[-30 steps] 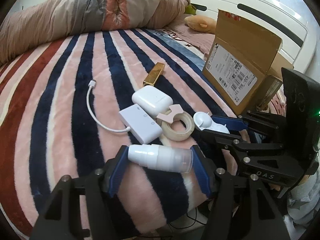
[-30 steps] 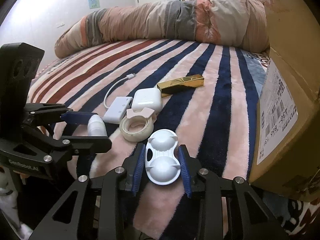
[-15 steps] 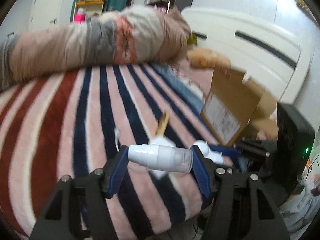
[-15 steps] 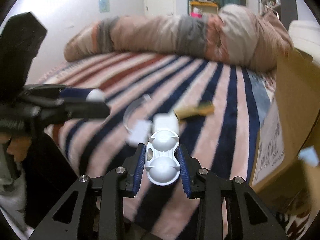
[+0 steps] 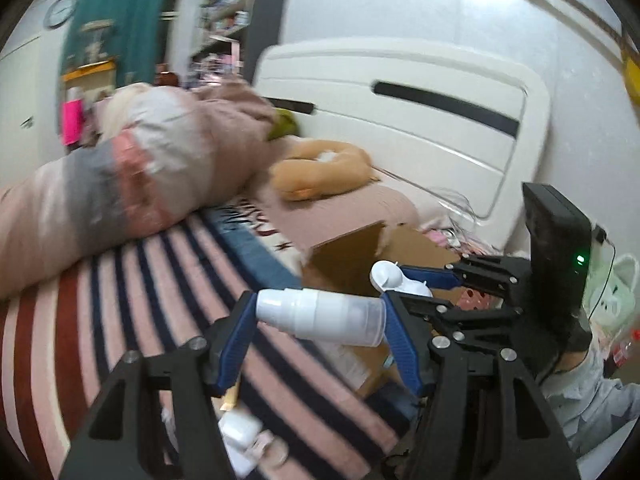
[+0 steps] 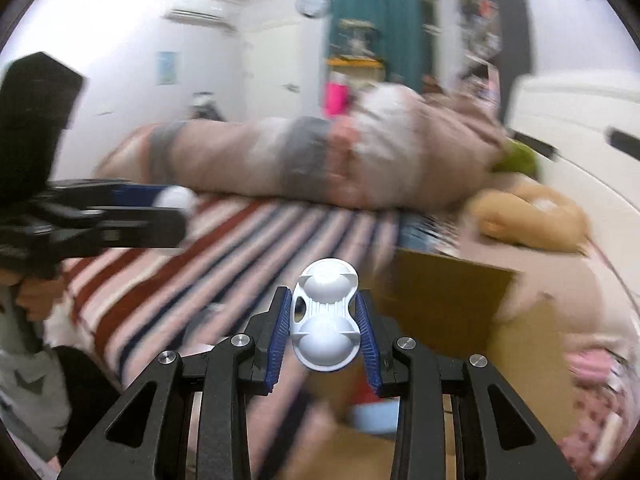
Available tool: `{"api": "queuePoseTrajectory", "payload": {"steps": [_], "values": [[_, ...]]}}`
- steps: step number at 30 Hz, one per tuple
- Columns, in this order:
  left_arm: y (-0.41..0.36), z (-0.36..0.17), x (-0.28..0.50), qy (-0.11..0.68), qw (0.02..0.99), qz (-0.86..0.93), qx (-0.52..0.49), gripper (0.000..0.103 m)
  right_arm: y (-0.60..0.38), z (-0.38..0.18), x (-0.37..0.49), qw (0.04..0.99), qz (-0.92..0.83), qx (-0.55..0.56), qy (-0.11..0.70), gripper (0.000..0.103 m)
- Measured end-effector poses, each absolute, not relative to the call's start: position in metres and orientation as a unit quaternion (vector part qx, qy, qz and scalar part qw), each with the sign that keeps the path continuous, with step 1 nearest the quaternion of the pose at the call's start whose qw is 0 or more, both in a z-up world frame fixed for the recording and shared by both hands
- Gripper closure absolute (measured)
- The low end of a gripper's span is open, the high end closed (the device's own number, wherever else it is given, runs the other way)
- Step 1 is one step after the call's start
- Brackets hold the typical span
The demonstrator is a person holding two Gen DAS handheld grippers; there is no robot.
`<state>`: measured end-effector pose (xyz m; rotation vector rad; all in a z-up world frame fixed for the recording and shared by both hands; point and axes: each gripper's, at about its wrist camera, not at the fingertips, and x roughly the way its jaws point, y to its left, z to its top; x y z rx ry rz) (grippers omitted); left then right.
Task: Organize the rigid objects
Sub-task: 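Carry both items into the box and open both tools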
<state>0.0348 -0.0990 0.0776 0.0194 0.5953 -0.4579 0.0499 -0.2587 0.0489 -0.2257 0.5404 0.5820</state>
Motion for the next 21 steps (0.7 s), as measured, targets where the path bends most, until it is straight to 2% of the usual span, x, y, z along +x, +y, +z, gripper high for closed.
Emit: {"api": "queuePoseTrajectory", "payload": {"steps": [9,21], "values": [[-0.204,0.057,0.111,0.358,0.895,-0.254,0.079,0.044,-0.326,0.021,0.108,0.91,0.212,-0.136,0.331,0.074],[-0.245,0.013,0.157,0.416,0.867,-0.245,0.118,0.044,-0.349,0.003,0.105,0.906,0.227,-0.138,0.329,0.074]]}}
